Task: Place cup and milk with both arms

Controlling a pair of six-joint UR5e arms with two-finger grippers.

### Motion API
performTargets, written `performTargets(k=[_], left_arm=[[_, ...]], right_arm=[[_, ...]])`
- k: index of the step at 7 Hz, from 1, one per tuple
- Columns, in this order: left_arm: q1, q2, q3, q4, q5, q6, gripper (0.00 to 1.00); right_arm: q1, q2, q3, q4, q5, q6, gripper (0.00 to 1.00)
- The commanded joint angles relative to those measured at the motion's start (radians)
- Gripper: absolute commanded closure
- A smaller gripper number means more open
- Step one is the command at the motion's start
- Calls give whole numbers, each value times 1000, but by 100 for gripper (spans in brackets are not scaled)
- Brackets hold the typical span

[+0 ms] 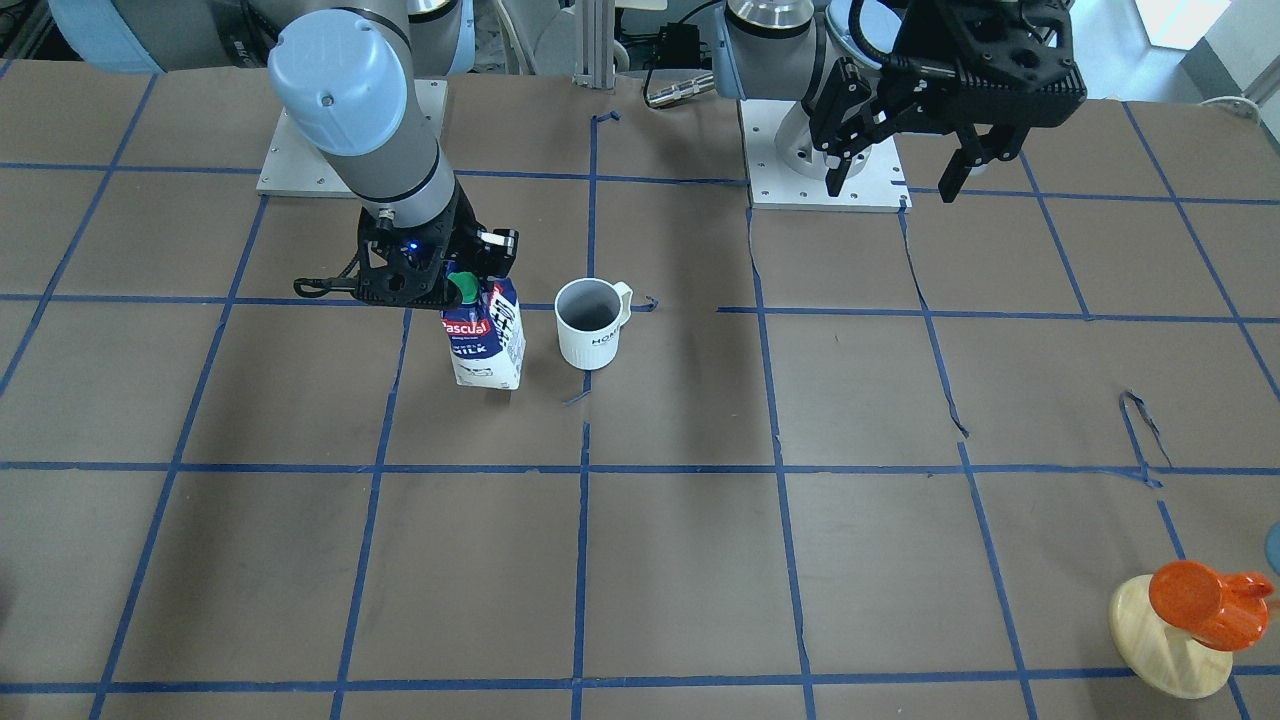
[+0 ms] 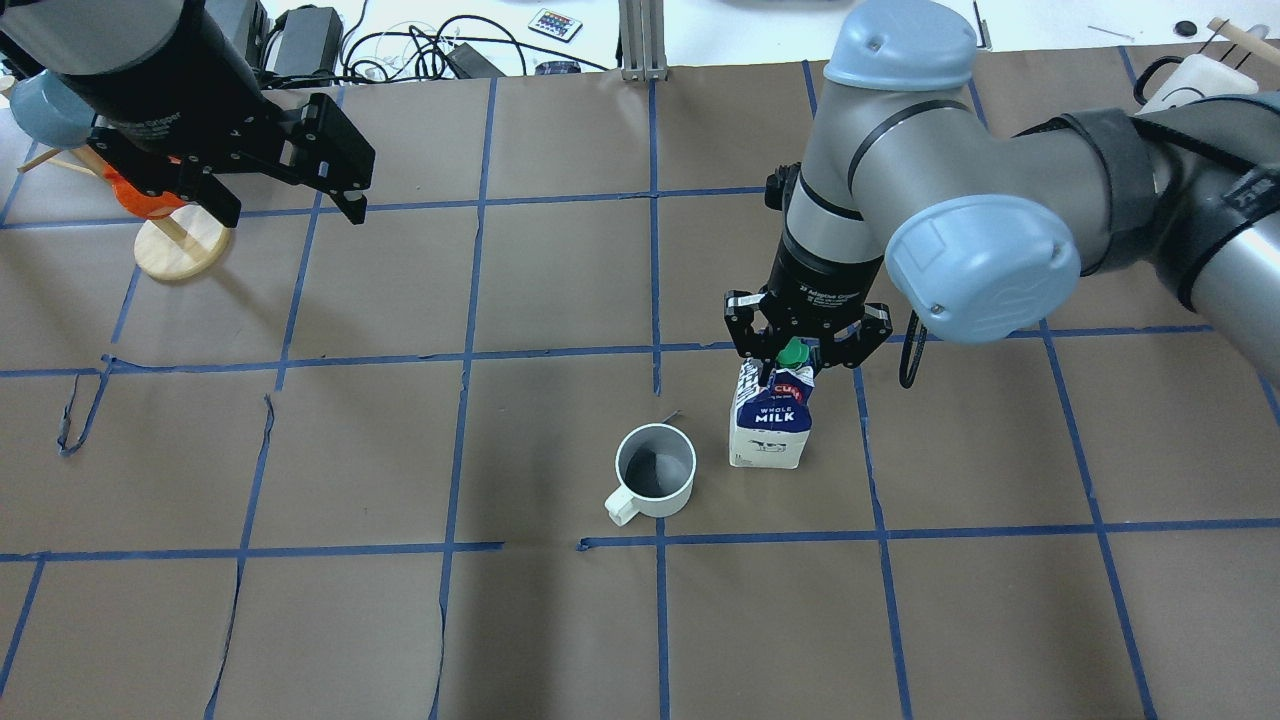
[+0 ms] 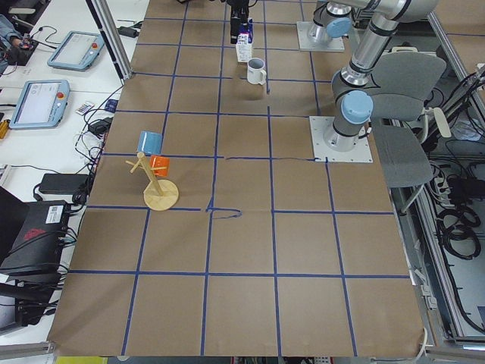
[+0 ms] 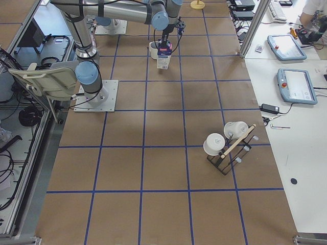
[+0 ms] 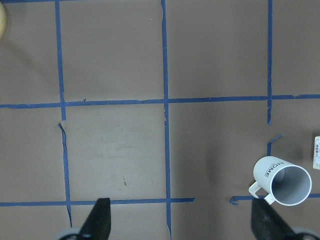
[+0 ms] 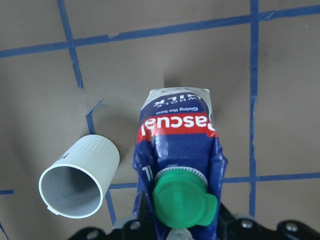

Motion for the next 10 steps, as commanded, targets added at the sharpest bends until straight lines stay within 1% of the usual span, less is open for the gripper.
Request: performTargets(k=[1, 2, 3, 4, 5, 6, 7, 8, 9, 10], left_arm=[[10, -2, 0, 10, -12, -8, 0], [-8, 4, 22, 13, -19, -46, 0], [-25, 1, 8, 10, -22, -66, 0], [-12, -8, 28, 45, -29, -57, 0], [-25, 16, 7, 42, -29, -66, 0], [-21, 33, 10, 62, -64, -86, 0], [-13, 36, -3, 45, -29, -76, 0], [-7, 6, -45, 72, 14, -72, 0], [-7, -2, -73, 202, 19, -68, 0], [-8, -5, -87, 241, 17, -68, 0]], right_arm=[[35, -3, 32, -4, -1, -2, 93], [41, -3, 34, -12, -1, -7, 91], [43, -3, 34, -44, 1, -14, 87], [43, -3, 34, -58, 1, -16, 84], [46, -3, 35, -58, 10, -15, 83], [65, 5, 35, -85, 10, -15, 82], [78, 8, 37, -105, 9, -10, 79], [78, 8, 38, -104, 1, -11, 73], [75, 8, 38, -102, -2, -11, 68], [75, 8, 38, -102, -4, -13, 58]])
